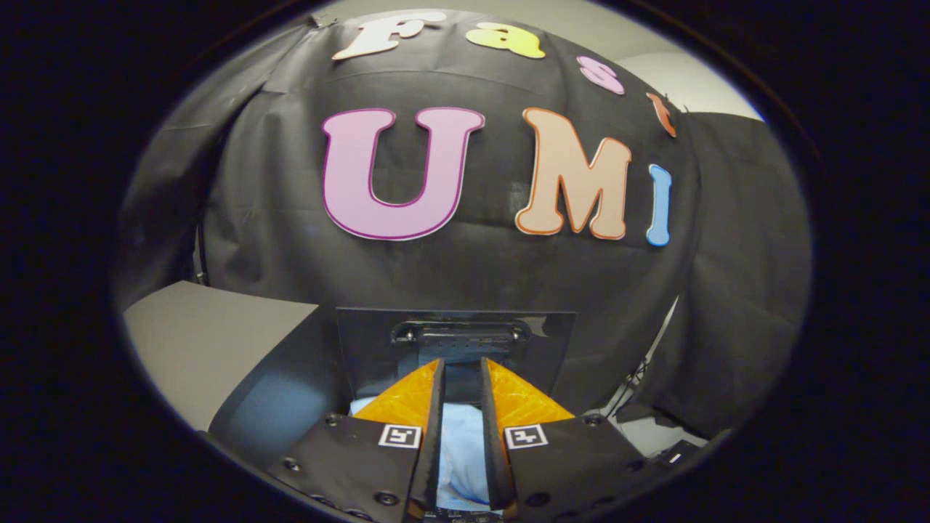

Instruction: Put the clothes into the washing machine and then close the washing machine lid.

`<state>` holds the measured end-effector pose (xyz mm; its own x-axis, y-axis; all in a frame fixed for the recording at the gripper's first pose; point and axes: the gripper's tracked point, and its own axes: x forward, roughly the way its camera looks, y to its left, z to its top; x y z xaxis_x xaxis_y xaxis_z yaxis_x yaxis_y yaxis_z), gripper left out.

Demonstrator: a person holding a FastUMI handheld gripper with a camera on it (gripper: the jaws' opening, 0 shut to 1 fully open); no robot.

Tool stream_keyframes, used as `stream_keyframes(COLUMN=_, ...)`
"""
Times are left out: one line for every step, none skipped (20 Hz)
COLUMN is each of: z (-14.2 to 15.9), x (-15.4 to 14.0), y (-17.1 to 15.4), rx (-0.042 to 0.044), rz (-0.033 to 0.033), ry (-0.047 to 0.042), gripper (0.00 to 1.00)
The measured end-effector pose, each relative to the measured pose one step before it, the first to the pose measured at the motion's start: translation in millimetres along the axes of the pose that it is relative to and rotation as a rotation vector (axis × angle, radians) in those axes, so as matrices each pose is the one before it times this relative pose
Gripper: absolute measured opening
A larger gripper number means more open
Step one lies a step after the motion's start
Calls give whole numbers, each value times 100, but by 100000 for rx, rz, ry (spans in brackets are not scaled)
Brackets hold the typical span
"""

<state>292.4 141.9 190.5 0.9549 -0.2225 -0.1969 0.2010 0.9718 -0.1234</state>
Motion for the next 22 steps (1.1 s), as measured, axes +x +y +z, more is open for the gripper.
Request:
stream_keyframes(z=-168, x=-18, y=-6, rx=533, rz=240, ry=475, gripper=28)
stream_keyframes(z=-39, x=-40, y=-17, rx=34, rz=58, ry=152, gripper=28)
stream_keyframes(z=-106, x=-14, y=34, rx=-47, rz=285, ry=14, gripper=28)
stream_keyframes(z=5, x=-8, y=36, rx=34, rz=206, ry=-18, gripper=28)
stream_keyframes(z=28, x=-70, y=60, rx=231, rz=323, ry=-166, gripper=28)
stream_keyframes(z=104, x=5, y=118, rx=319, rz=322, ry=-57, gripper=28)
stream_keyframes(z=-28, x=-25, y=122, rx=188, rz=301, ry=-18, gripper=28)
stream_keyframes(z=48, x=101, y=8, rx=72, rz=192, ry=-96, gripper=28)
stream_keyframes(z=74, x=124, y=101, rx=58, rz=278, ry=-75, gripper=28)
stream_keyframes(z=107, x=162, y=98, rx=39, rz=81, ry=-157, gripper=28)
stream_keyframes(z=35, x=225, y=74, rx=195, rz=-52, ry=-139, gripper=28)
stream_keyframes(z=188, x=298, y=181, rx=-260, rz=343, ry=151, gripper=28)
stream_keyframes(z=-80, x=508, y=205, rx=-317, rz=465, ry=53, gripper=28)
stream_keyframes(z=42, x=422, y=65, rx=-573, rz=-404, ry=359, gripper=35)
stream_keyframes(z=89, x=677, y=260, rx=-341, rz=548, ry=95, gripper=42)
stream_keyframes(z=266, x=678, y=294, rx=-299, rz=932, ry=-128, gripper=49)
stream_keyframes(z=267, x=758, y=298, rx=-302, rz=788, ry=-403, gripper=56)
stream_keyframes(z=464, x=850, y=236, rx=-346, rz=508, ry=-931, gripper=63)
stream_keyframes(z=583, x=874, y=157, rx=-247, rz=306, ry=-1293, gripper=70)
stream_keyframes(z=761, x=924, y=265, rx=-63, rz=235, ry=-1353, gripper=77)
stream_keyframes(z=704, x=1104, y=190, rx=180, rz=16, ry=-1521, gripper=84)
stream_keyframes(z=790, x=1166, y=219, rx=-80, rz=55, ry=-1471, gripper=91)
